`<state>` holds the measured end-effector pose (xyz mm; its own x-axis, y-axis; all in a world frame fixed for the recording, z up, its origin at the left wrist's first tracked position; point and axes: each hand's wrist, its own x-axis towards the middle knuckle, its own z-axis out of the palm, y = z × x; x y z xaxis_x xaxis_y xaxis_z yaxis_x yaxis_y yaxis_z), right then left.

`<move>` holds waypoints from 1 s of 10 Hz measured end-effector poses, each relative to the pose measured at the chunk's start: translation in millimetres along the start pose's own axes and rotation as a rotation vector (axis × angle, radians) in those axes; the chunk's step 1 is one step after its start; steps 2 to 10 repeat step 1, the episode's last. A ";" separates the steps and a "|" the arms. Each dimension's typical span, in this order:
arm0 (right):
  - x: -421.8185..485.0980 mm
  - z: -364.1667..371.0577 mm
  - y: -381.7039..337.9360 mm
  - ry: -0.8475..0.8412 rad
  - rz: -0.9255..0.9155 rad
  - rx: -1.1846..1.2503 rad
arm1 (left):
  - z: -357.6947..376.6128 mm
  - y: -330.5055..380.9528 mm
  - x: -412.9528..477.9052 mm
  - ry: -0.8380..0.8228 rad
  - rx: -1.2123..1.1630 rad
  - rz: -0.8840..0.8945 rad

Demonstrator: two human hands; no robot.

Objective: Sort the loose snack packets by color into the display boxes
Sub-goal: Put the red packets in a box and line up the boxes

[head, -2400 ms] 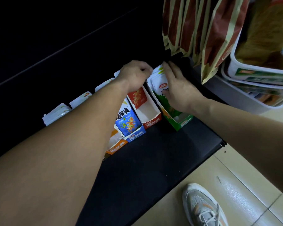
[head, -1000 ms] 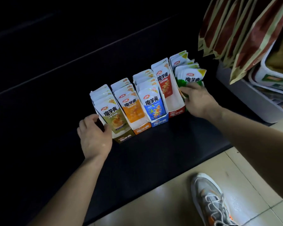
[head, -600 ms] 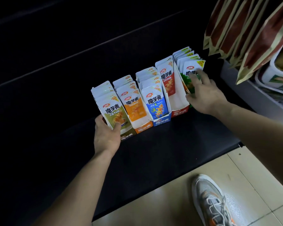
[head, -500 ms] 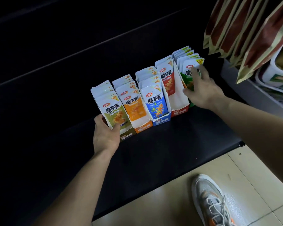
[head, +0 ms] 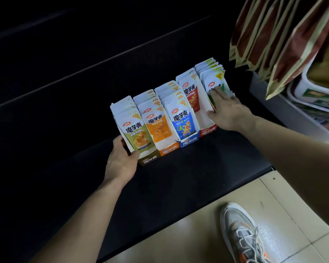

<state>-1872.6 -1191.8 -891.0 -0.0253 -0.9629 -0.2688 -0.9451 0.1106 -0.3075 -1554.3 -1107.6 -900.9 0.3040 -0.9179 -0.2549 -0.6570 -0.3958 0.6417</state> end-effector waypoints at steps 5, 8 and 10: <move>-13.2 -4.9 -2.8 0.027 0.012 -0.002 | -9.8 0.0 -6.1 0.025 0.053 -0.001; -13.2 -4.9 -2.8 0.027 0.012 -0.002 | -9.8 0.0 -6.1 0.025 0.053 -0.001; -13.2 -4.9 -2.8 0.027 0.012 -0.002 | -9.8 0.0 -6.1 0.025 0.053 -0.001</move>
